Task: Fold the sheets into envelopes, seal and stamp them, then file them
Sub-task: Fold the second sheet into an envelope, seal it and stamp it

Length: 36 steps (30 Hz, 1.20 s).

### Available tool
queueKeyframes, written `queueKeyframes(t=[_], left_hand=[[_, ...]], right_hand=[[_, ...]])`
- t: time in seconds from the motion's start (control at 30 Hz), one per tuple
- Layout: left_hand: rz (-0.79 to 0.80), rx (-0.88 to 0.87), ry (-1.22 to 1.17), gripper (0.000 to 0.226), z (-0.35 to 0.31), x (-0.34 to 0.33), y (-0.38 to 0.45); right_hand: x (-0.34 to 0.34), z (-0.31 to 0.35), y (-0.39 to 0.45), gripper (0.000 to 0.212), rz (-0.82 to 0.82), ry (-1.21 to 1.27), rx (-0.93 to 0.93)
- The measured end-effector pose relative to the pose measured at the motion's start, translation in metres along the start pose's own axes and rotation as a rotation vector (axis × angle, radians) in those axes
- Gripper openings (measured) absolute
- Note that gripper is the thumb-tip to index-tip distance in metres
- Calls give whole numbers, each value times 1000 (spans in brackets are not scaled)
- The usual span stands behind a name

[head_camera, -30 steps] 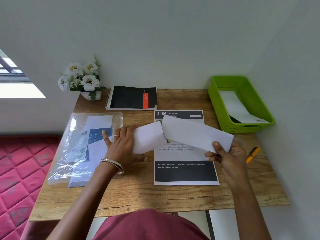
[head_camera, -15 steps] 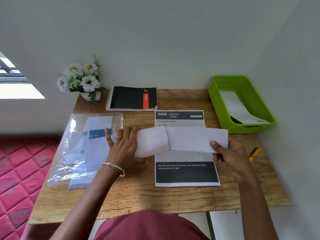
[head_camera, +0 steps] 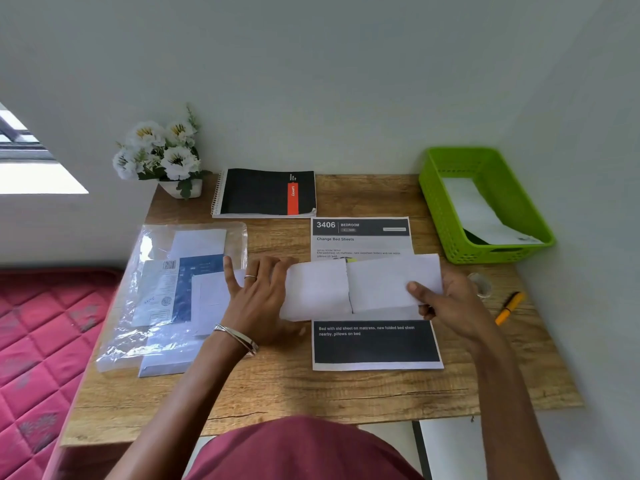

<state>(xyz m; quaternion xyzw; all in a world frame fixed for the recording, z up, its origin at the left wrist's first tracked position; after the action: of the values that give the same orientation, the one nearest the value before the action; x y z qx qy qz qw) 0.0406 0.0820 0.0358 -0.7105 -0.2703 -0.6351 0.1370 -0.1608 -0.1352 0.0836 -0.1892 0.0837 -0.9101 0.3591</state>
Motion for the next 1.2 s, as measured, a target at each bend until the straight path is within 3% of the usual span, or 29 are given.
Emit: queueKeyframes(t=[0.07, 0.13, 0.27, 0.5, 0.7, 0.9, 1.0, 1.2], left_hand=[[3, -19, -10, 103, -6, -1, 0], [8, -18, -26, 103, -10, -1, -1], [26, 26, -54, 104, -13, -2, -2], [39, 33, -86, 103, -16, -3, -3], [63, 21, -131, 100, -19, 0, -2], [84, -4, -117, 104, -26, 1, -3], [88, -2, -120, 109, -25, 1, -4], [73, -35, -10, 122, -27, 2, -4]], right_hand=[[-17, -2, -1, 39, -25, 76, -4], [-35, -5, -4, 48, -165, 190, 28], [-61, -9, -15, 36, -386, 183, 169], [-91, -17, -26, 4, -284, -64, 342], [-95, -10, -30, 26, -140, 138, 60], [-97, -8, -32, 25, -9, 85, 25], [-88, -7, -29, 38, -51, 215, 57], [-69, -9, -27, 30, -142, 677, -89]])
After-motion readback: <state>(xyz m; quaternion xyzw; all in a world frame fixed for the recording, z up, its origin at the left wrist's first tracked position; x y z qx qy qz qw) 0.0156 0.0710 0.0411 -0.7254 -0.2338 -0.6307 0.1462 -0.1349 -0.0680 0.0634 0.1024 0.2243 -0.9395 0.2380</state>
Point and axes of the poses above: each hand's wrist, its own y-axis towards the middle knuckle, its own x-axis out of the back of the hand, z = x × y, the point moved 1 cm from there along y, towards the middle knuckle, and after that the axes turned 4 degrees about -z, right-handed, at the moved point
